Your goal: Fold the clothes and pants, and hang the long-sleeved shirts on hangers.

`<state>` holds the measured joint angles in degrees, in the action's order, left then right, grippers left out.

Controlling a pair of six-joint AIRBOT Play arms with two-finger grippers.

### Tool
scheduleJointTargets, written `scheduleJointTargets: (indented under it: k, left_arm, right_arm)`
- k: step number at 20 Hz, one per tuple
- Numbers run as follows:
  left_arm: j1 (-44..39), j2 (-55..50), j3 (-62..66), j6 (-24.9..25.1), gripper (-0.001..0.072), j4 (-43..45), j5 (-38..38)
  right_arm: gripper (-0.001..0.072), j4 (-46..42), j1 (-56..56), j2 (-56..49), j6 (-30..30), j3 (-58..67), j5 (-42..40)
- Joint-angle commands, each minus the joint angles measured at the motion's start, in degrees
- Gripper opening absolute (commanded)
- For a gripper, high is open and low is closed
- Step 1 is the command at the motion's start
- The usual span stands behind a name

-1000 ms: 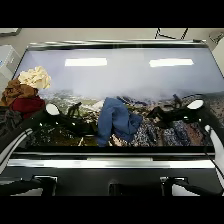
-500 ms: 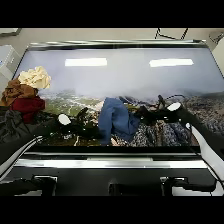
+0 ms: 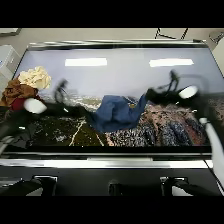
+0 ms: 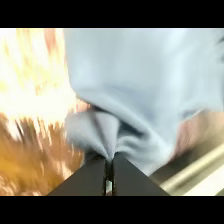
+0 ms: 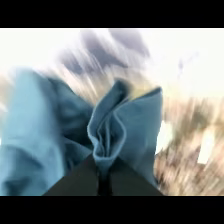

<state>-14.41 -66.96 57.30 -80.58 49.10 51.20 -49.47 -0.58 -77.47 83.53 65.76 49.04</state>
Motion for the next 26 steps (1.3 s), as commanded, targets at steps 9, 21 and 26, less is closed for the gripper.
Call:
scheduleJointTargets:
  k: [9, 21, 26]
  left_arm:
    - [13.62, 31.34, 25.00, -2.67, 0.0022, 3.43, -16.15]
    - [13.64, 23.56, 26.56, 0.22, 0.0022, 5.25, -7.34]
    - [13.60, 5.33, 16.98, -0.04, 0.0024, 5.51, 3.74]
  right_arm:
    - [0.0034, -18.29, -7.80, 39.34, 5.20, 19.34, -0.76]
    - [0.0034, -14.67, -7.80, 34.18, 5.64, 19.32, -7.30]
    - [0.0035, -6.54, -7.80, 8.13, 10.08, 19.32, -6.78]
